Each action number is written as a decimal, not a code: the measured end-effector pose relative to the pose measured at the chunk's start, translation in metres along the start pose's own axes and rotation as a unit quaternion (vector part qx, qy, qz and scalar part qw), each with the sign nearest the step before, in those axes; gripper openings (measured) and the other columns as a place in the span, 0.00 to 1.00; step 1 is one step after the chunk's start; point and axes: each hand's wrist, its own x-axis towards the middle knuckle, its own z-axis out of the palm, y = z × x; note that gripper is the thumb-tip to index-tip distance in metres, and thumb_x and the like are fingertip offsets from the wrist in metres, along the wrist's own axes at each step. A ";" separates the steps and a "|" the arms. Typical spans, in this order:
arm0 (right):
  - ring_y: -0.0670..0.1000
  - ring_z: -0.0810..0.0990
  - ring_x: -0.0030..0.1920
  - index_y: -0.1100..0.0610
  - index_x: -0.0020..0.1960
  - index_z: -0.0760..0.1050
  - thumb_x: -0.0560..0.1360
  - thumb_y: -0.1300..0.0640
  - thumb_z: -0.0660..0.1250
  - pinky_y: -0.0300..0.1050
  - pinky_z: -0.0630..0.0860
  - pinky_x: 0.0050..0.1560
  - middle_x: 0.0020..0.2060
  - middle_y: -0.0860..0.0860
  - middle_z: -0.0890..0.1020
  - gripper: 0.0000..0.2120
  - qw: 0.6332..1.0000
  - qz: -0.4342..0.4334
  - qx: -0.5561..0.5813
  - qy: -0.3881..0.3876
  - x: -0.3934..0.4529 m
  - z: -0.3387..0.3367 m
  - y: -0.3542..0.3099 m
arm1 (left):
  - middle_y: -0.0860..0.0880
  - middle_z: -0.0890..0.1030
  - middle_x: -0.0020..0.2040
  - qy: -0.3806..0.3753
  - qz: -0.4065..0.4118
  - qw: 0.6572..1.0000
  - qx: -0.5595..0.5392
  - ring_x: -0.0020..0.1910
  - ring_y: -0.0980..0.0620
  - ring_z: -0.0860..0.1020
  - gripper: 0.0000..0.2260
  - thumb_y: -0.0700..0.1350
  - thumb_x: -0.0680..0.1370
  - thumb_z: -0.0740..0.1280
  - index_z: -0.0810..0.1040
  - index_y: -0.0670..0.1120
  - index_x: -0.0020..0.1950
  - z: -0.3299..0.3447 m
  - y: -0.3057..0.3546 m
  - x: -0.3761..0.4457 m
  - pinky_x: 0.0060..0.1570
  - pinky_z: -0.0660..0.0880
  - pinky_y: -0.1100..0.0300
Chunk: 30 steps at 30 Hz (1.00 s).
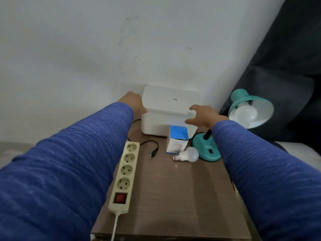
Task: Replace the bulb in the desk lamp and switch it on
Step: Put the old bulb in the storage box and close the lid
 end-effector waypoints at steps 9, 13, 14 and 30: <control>0.61 0.63 0.71 0.53 0.76 0.56 0.75 0.40 0.64 0.54 0.64 0.70 0.71 0.59 0.67 0.36 1.000 0.015 0.005 0.018 0.056 0.022 0.018 | 0.43 0.74 0.66 -0.014 0.047 0.988 -0.146 0.65 0.43 0.71 0.31 0.56 0.74 0.68 0.63 0.43 0.71 0.034 -0.007 0.049 0.59 0.69 0.57; 0.61 0.64 0.72 0.52 0.76 0.56 0.73 0.41 0.66 0.53 0.63 0.72 0.72 0.56 0.68 0.37 0.999 0.006 0.044 0.029 0.063 0.026 0.025 | 0.44 0.76 0.64 0.012 0.072 0.977 -0.199 0.62 0.45 0.74 0.29 0.52 0.74 0.69 0.63 0.44 0.71 0.042 -0.010 0.051 0.51 0.66 0.62; 0.61 0.64 0.72 0.52 0.76 0.57 0.73 0.41 0.66 0.53 0.63 0.72 0.72 0.57 0.69 0.37 0.998 0.006 0.049 0.032 0.064 0.026 0.026 | 0.44 0.76 0.64 0.016 0.077 0.975 -0.205 0.61 0.46 0.74 0.29 0.52 0.74 0.69 0.63 0.45 0.72 0.043 -0.011 0.051 0.51 0.66 0.63; 0.54 0.70 0.70 0.57 0.67 0.74 0.73 0.35 0.61 0.48 0.64 0.72 0.67 0.54 0.76 0.32 0.960 0.002 0.247 0.132 0.061 -0.001 0.032 | 0.49 0.74 0.63 0.063 0.049 0.911 -0.405 0.60 0.51 0.72 0.29 0.56 0.77 0.64 0.65 0.42 0.72 0.015 -0.002 0.054 0.59 0.68 0.59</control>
